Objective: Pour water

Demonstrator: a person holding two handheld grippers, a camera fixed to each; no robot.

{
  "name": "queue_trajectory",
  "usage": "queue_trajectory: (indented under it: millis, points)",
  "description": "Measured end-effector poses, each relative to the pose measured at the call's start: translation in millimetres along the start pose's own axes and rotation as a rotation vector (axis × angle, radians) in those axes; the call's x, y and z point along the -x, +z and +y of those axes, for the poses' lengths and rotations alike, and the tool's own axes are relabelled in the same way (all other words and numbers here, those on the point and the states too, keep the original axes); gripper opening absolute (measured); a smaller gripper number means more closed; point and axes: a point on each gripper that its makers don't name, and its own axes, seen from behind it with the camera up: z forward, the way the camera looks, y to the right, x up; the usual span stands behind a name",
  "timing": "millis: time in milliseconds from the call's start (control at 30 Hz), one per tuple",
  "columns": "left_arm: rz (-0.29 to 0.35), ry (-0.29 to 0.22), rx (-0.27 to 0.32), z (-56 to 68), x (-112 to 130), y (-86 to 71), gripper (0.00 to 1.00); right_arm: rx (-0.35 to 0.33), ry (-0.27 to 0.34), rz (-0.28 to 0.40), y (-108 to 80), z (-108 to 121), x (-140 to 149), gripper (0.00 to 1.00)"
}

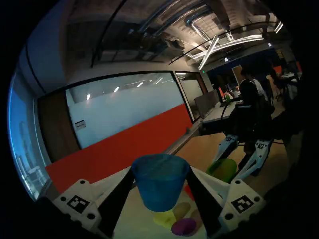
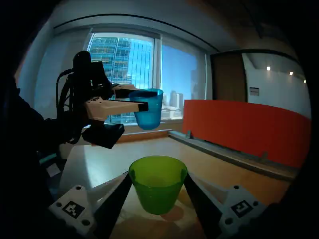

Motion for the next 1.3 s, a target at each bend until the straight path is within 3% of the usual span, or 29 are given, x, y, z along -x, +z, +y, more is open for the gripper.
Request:
queue_trajectory:
  millis: [700,1300]
  points:
    - [0.002,0.158,-0.017,-4.4,-21,8.2,0.87,-0.034,0.006,-0.004,10.1,-10,5,0.92]
    - [-0.010,0.304,-0.020,2.4,-32,12.8,0.88,-0.062,0.006,-0.004,16.8,-17,5,0.91]
